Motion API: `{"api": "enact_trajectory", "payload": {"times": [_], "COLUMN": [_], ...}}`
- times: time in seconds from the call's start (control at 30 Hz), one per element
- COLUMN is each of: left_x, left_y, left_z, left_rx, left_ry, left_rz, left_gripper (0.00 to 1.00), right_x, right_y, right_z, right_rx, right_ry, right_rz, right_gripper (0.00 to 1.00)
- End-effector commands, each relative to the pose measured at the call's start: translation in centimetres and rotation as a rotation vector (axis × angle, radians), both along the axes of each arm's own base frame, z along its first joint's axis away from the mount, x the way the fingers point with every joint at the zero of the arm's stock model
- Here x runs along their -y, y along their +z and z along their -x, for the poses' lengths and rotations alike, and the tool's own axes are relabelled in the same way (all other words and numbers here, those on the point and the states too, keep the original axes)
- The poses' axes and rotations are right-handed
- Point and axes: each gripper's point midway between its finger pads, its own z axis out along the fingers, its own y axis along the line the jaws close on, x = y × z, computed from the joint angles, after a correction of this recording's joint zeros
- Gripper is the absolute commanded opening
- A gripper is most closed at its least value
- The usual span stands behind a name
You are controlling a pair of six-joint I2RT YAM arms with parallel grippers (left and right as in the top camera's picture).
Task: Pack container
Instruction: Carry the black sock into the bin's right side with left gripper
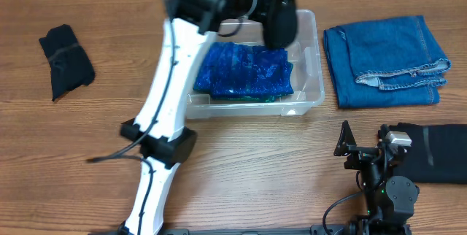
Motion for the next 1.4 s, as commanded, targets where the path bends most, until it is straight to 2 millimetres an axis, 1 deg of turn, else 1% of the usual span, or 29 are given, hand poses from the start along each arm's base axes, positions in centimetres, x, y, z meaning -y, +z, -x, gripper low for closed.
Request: {"api": "enact_trajectory", "payload": {"times": [0.0,0.13,0.23,0.5,0.63,0.7,0.77,0.9,1.03,1.07,1.1,1.13,1.17,1.23,1.27,1.37], "left_x": [3.7,5.0,5.5,5.4,4.7,4.7,4.7,4.0,4.0,4.2,4.4,4.5,4.7,4.9,5.0,5.3], "left_y": [-4.4,-7.1,-8.5,-10.9,-13.5,-13.9,-14.0,-14.8,-14.8,-14.7,-14.6,-14.6,-14.6,-14.5,-14.4,-14.0], "left_z": [0.4,0.5,0.8,0.7,1.0,1.0,0.9,0.2,-0.1,-0.2,-0.2,-0.1,-0.1,-0.1,-0.2,-0.6], "left_rx": [-0.181,-0.285,-0.336,-0.401,-0.468,-0.479,-0.476,-0.483,-0.494,-0.486,-0.482,-0.48,-0.478,-0.471,-0.463,-0.442], "left_ry": [-0.068,-0.105,-0.127,-0.106,-0.072,-0.07,-0.067,0.01,0.042,0.039,0.035,0.031,0.028,0.025,0.02,0.014], "left_rz": [0.086,0.121,0.134,0.105,0.048,0.042,0.041,0.003,0.015,0.019,0.021,0.02,0.021,0.025,0.033,0.048], "left_gripper": [0.04,0.04,0.04,0.04,0.04,0.04,0.04,0.04,0.04,0.08,0.22,0.44,0.58,0.71,0.75,0.77], "right_x": [-0.1,-0.1,-0.1,-0.1,-0.1,-0.1,-0.1,-0.1,-0.1,-0.1,-0.1,-0.1,-0.1,-0.1,-0.1,-0.1], "right_y": [0.3,0.3,0.3,0.3,0.3,0.3,0.3,0.3,0.3,0.3,0.3,0.3,0.3,0.3,0.3,0.3], "right_z": [0.0,0.0,0.0,0.0,0.0,0.0,0.0,0.0,0.0,0.0,0.0,0.0,0.0,0.0,0.0,0.0], "right_rx": [0.012,0.012,0.012,0.012,0.012,0.012,0.012,0.012,0.012,0.012,0.012,0.012,0.012,0.012,0.012,0.012], "right_ry": [0.004,0.004,0.004,0.004,0.004,0.004,0.004,0.004,0.004,0.004,0.004,0.004,0.004,0.004,0.004,0.004], "right_rz": [0.0,0.0,0.0,0.0,0.0,0.0,0.0,0.0,0.0,0.0,0.0,0.001,0.0,0.0,0.0,0.0], "right_gripper": [1.0,1.0,1.0,1.0,1.0,1.0,1.0,1.0,1.0,1.0,1.0,1.0,1.0,1.0,1.0,1.0]}}
